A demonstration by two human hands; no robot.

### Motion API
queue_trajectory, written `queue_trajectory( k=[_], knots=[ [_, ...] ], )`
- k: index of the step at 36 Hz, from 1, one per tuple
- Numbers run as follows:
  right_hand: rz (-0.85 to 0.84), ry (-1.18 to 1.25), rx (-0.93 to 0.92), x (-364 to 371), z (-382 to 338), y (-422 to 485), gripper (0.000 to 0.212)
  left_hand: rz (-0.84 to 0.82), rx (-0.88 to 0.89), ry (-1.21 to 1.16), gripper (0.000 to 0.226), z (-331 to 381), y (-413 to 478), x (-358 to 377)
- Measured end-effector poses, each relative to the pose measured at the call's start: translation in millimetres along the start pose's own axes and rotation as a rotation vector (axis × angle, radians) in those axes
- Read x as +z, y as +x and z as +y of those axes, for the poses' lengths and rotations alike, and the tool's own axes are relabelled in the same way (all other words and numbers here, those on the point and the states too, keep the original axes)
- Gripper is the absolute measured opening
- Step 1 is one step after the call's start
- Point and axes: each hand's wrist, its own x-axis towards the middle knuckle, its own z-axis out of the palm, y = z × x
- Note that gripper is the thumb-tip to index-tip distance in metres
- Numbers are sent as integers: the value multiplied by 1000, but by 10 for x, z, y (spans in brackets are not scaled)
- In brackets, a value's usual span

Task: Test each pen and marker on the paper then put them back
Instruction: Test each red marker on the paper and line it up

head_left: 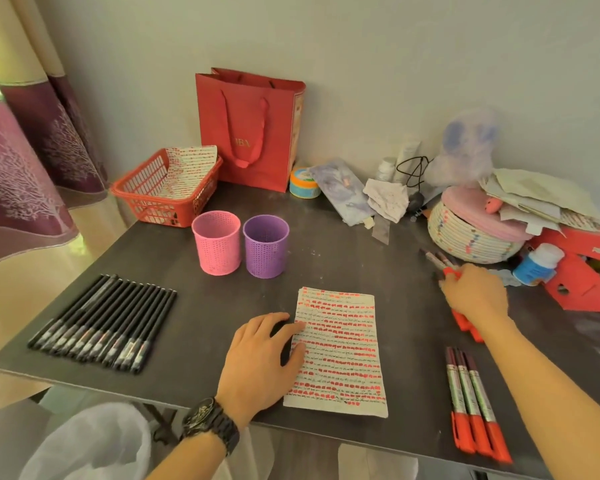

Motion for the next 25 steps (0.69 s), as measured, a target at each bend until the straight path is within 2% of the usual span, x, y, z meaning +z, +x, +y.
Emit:
queue_trajectory(
  k=[4, 7, 11, 14, 16, 17, 19, 20, 22, 23, 24, 25],
  knots=[
    [-7, 293, 25, -187, -2, -437, 32, 36, 5, -25, 49, -2, -7, -21],
    [-59, 706, 45, -308, -33, -977, 30, 42, 16, -87, 47, -4, -26, -35],
    [-209, 1196, 45, -339, -49, -1909, 14, 136, -24, -283, 35, 12, -110, -136],
    [-299, 1426, 46, -243, -63, -2506, 22, 271, -31, -394, 33, 106, -327, -234],
    [-377, 1434, 7, -148, -71, -2829, 30, 328, 39, -428, 34, 246, -532, -274],
    [-426, 1432, -4, -94, -83, -2965, 42, 332, 80, -465, 33, 325, -644, -287],
    [-492, 1419, 10, 51, -82, -3189, 68, 215, 119, -606, 38, 491, -846, -307],
    [-506, 1405, 24, 111, -90, -3280, 71, 92, 104, -707, 40, 577, -930, -306],
    [-539, 1372, 33, 180, -122, -3420, 51, -167, 20, -979, 38, 728, -1076, -279],
    [-562, 1353, 30, 182, -140, -3474, 34, -231, -23, -1084, 35, 786, -1138, -246],
    [-579, 1331, 27, 187, -143, -3509, 27, -241, -56, -1129, 31, 825, -1183, -211],
    [-598, 1290, 16, 190, -127, -3528, 27, -234, -77, -1146, 29, 849, -1218, -174]
  ],
)
